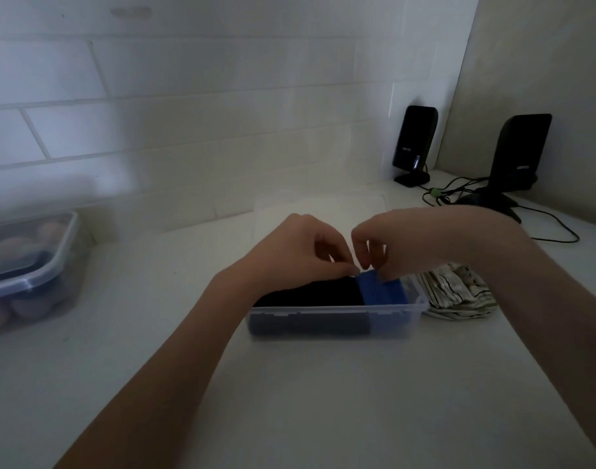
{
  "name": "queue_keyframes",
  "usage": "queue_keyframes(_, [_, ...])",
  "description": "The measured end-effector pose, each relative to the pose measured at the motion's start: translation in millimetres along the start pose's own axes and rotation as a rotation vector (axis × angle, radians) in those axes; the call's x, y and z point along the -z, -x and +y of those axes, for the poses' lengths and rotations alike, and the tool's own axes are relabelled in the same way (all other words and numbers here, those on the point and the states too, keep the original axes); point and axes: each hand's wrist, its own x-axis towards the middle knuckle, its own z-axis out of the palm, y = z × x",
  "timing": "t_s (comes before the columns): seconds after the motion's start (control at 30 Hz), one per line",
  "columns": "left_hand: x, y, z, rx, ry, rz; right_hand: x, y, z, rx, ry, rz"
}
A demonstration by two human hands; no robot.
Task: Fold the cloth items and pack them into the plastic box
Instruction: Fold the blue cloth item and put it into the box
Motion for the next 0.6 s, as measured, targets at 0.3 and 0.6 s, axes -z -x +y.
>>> queue_keyframes(0.3, [-3, 3, 1, -0.058, -0.21, -0.122, -23, -18, -17, -0.189, 0.342, 0.071])
queue_keyframes(0.6, [-5, 3, 1, -0.031, -0.046, -0.165, -14, -11, -12, -0.059, 0.247, -0.025])
